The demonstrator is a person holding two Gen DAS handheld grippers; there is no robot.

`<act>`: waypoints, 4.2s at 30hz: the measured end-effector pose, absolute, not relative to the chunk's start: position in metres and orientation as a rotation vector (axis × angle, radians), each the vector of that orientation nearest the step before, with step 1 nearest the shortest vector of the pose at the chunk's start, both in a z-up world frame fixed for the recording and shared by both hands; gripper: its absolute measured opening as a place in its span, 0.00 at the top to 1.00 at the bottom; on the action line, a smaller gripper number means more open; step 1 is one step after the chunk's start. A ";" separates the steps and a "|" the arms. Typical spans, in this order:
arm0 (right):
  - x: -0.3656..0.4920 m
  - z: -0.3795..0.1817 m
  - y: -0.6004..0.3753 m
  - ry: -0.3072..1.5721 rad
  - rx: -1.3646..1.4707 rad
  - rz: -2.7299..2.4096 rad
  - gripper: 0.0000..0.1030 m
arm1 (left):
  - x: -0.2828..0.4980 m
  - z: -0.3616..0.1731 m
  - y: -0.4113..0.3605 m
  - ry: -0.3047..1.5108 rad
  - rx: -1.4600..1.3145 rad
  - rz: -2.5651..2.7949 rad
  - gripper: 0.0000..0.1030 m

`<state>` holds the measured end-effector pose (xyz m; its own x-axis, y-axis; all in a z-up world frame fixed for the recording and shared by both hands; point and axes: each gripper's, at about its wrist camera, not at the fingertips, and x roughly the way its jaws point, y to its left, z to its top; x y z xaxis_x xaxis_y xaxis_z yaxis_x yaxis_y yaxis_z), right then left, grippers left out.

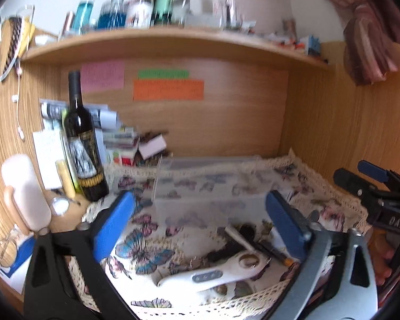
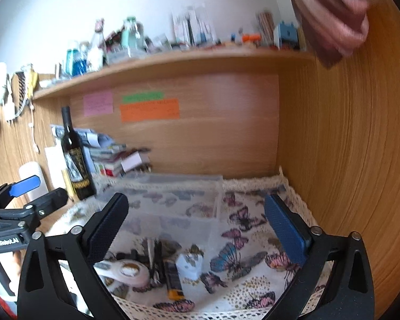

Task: Organize rigid objects
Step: 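Grasp the white handheld device with the left tool while the right tool grasps the white plug adapter, then carry both items over the clear box and open both tools to drop them in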

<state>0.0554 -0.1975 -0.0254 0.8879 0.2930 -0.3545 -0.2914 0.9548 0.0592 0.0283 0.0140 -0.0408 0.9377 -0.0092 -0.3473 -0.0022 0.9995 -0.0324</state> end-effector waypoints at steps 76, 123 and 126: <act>0.143 -0.027 -0.161 0.476 -0.086 0.450 0.62 | 0.121 -0.001 0.040 0.447 -0.046 -0.071 0.63; 0.233 -0.086 -0.125 0.721 -0.128 0.482 0.52 | 0.231 -0.057 0.013 0.678 0.121 -0.129 0.47; 0.225 -0.076 -0.129 0.691 -0.124 0.477 0.50 | 0.218 -0.047 0.014 0.654 0.112 -0.133 0.44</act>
